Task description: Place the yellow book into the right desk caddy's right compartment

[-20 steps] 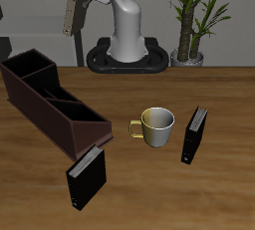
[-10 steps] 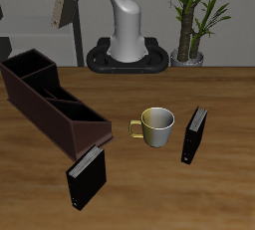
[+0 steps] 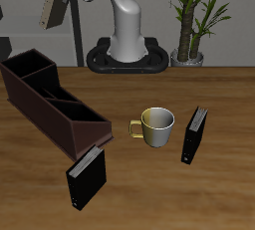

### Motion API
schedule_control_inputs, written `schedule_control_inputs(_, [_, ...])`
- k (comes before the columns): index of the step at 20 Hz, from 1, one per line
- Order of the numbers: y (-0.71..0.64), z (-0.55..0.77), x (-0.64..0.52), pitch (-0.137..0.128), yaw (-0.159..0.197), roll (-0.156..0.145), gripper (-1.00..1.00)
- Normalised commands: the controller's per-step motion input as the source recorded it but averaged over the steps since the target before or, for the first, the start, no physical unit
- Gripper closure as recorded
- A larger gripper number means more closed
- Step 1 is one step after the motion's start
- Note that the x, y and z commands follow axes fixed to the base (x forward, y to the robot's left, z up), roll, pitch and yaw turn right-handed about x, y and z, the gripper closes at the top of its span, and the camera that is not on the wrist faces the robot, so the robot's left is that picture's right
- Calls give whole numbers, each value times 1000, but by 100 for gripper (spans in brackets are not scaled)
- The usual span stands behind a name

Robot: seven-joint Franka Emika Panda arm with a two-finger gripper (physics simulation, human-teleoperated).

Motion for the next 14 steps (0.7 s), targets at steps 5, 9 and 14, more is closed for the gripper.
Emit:
schedule_control_inputs(5, [-190,109,19,9,-2,-8,100])
schedule_control_inputs(9, [-253,67,118,24,106,5,100])
schedule_control_inputs(14, [-188,27,186,2,71,-43,100])
